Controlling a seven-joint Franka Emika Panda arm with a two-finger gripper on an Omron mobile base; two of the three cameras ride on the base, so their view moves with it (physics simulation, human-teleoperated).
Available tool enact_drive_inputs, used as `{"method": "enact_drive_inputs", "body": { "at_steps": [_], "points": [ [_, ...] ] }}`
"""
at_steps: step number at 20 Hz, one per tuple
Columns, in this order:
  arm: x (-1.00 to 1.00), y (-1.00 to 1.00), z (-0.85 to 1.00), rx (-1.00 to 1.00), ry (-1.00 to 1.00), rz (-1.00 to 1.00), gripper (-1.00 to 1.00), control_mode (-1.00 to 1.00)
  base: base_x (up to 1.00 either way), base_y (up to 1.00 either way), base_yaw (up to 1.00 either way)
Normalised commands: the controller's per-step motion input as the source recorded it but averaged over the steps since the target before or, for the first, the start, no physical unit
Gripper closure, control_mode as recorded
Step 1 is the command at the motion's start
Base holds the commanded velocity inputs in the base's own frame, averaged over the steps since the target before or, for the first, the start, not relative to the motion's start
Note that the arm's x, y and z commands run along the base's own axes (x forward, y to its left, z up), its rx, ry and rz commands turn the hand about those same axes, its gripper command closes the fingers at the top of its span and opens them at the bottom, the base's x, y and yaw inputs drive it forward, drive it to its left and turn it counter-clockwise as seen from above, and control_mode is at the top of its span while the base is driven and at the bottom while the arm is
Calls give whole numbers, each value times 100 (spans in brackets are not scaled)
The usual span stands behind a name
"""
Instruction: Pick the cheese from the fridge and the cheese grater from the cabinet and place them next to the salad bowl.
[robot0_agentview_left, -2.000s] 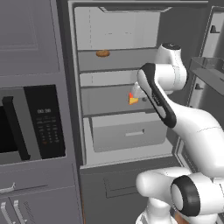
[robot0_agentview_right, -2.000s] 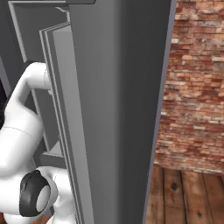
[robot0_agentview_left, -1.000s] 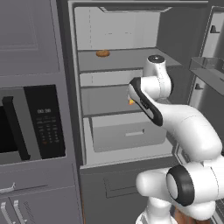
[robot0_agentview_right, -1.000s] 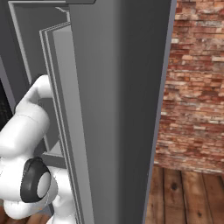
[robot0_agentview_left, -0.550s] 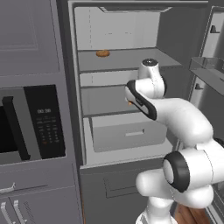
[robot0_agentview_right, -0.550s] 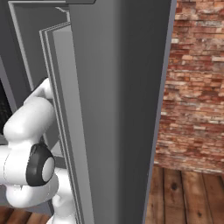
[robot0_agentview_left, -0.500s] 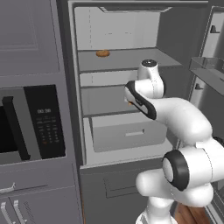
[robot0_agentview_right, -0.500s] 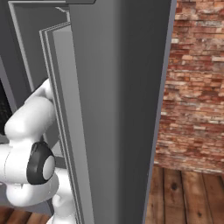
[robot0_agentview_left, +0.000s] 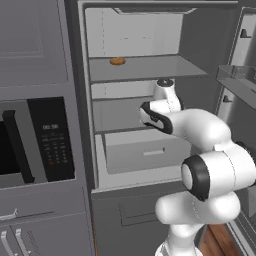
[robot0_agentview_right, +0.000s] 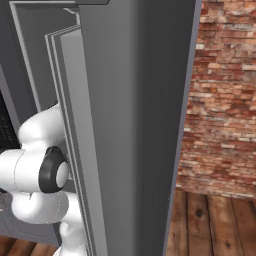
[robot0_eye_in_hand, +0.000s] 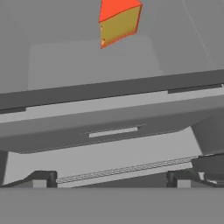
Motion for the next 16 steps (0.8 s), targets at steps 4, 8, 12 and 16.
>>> {"method": "enact_drive_inputs", "body": {
  "at_steps": [4, 8, 12, 16],
  "points": [
    [39, -6, -31, 0, 0, 1, -100, -100, 0, 0, 0],
    [43, -8, -9, 0, 0, 0, -100, -100, 0, 0, 0],
    [38, -8, 0, 0, 0, 0, -100, -100, 0, 0, 0],
    [29, -18, 1, 0, 5, 0, -100, -100, 0, 0, 0]
  ]
}}
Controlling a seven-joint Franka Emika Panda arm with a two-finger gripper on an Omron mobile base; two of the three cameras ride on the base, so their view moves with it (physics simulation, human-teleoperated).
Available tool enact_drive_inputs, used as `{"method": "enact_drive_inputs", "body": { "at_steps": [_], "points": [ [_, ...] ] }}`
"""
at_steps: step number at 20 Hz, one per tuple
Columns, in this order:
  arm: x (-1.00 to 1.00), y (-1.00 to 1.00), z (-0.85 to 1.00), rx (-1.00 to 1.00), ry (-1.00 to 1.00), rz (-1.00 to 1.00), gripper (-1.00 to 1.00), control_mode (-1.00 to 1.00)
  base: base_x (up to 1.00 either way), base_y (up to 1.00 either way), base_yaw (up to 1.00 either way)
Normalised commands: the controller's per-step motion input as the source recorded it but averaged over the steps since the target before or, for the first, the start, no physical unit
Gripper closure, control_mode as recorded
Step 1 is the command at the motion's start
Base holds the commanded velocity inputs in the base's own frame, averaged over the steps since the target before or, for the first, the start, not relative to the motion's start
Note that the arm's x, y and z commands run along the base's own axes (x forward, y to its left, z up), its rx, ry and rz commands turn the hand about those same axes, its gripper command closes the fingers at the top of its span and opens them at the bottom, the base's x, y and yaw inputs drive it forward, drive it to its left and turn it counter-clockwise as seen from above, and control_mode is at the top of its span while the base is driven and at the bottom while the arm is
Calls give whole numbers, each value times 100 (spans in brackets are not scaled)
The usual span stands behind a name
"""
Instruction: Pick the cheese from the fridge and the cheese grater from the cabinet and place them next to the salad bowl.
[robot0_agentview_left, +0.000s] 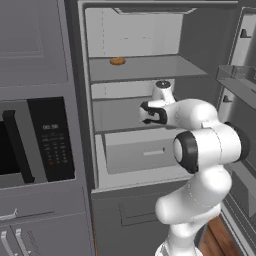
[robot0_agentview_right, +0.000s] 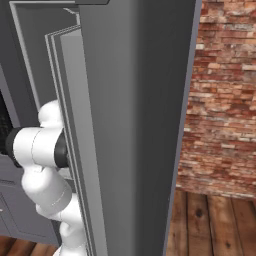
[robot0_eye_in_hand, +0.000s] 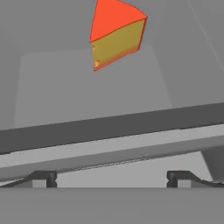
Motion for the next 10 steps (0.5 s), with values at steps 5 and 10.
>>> {"method": "enact_drive_inputs", "body": {
  "at_steps": [5, 10],
  "points": [
    [29, -22, 0, 0, 4, 0, -100, -100, 0, 0, 0],
    [36, -13, 0, 0, 0, 0, -100, -100, 0, 0, 0]
  ]
}}
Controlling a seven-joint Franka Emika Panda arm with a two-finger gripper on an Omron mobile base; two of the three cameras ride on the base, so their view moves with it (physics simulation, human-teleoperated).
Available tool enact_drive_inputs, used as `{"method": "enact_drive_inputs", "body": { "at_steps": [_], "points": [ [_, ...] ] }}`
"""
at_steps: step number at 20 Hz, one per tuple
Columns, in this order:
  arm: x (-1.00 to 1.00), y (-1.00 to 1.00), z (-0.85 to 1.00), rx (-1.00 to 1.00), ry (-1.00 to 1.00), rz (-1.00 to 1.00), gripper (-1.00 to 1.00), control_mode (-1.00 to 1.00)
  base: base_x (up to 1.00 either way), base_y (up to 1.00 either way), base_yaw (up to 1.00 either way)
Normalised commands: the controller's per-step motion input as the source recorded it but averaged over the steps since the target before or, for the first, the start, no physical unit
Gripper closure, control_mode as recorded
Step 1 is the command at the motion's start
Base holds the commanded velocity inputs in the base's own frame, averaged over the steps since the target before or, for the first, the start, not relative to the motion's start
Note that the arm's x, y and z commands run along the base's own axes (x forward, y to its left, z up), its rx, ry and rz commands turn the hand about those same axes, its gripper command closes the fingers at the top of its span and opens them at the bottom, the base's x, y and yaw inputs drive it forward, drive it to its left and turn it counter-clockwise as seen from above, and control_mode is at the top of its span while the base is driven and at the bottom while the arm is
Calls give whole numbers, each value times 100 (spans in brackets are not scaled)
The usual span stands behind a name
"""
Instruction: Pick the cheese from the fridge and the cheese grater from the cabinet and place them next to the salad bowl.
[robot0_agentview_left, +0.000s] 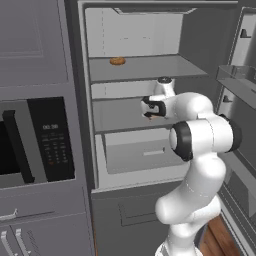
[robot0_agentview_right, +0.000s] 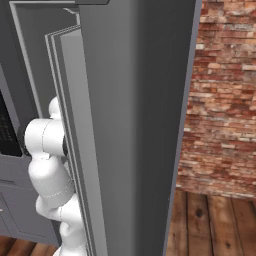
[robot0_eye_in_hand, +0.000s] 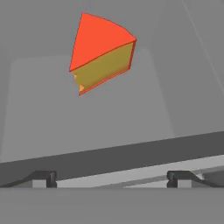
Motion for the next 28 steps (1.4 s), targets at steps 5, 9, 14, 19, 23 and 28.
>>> {"method": "enact_drive_inputs", "body": {
  "at_steps": [5, 9, 14, 19, 23, 28],
  "points": [
    [41, 0, -9, 0, 0, 0, -100, -100, 0, 0, 0],
    [25, 0, -9, 0, 0, 0, -100, -100, 0, 0, 0],
    [20, 0, -18, 0, 0, -1, -100, -100, 0, 0, 0],
    [23, 0, -21, 0, -1, -5, -100, -100, 0, 0, 0],
    [26, 0, -3, 0, 0, -5, -100, -100, 0, 0, 0],
    [24, 0, 0, 0, 0, -3, -100, -100, 0, 0, 0]
  ]
}}
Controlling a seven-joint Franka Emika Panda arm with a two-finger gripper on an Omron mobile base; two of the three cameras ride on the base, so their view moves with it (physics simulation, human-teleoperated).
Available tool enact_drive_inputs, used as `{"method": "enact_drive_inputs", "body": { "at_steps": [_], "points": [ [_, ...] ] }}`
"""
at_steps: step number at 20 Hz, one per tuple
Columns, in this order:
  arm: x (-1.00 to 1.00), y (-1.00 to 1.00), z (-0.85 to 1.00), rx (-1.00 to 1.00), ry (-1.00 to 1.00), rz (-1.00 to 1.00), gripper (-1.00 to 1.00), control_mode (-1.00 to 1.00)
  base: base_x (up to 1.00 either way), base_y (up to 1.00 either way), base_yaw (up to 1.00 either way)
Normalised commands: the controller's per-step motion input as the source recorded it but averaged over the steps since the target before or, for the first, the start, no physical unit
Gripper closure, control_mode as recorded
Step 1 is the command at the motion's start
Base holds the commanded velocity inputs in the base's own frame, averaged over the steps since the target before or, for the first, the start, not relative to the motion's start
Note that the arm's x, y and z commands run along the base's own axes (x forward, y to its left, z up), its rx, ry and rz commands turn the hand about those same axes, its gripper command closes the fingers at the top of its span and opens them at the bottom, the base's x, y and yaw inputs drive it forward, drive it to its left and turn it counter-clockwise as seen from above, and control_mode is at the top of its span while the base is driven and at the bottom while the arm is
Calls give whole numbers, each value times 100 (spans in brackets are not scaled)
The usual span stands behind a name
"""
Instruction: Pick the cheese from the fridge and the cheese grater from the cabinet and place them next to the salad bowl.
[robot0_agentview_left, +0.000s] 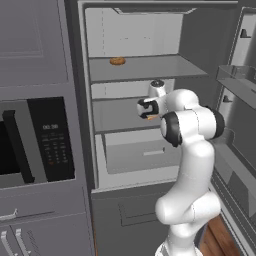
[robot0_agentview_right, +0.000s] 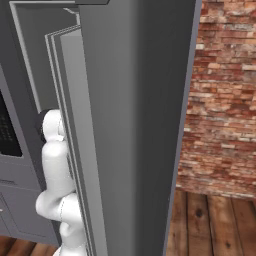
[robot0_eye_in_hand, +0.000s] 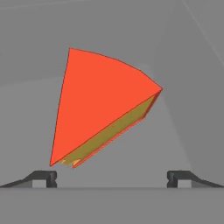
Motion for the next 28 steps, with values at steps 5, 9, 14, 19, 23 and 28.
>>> {"method": "enact_drive_inputs", "body": {
  "at_steps": [5, 9, 14, 19, 23, 28],
  "points": [
    [23, 2, 0, 0, 0, -3, -100, -100, 0, 0, 0],
    [27, 5, -2, 0, 0, -3, -100, -100, 0, 0, 0],
    [27, 8, -11, 0, 0, -4, -100, -100, 0, 0, 0],
    [28, 7, -21, 0, 0, -5, -100, -100, 0, 0, 0],
    [10, 0, -13, 0, 0, -6, -100, -100, 0, 0, 0],
    [2, 0, -18, 0, -2, -13, -100, -100, 0, 0, 0]
  ]
}}
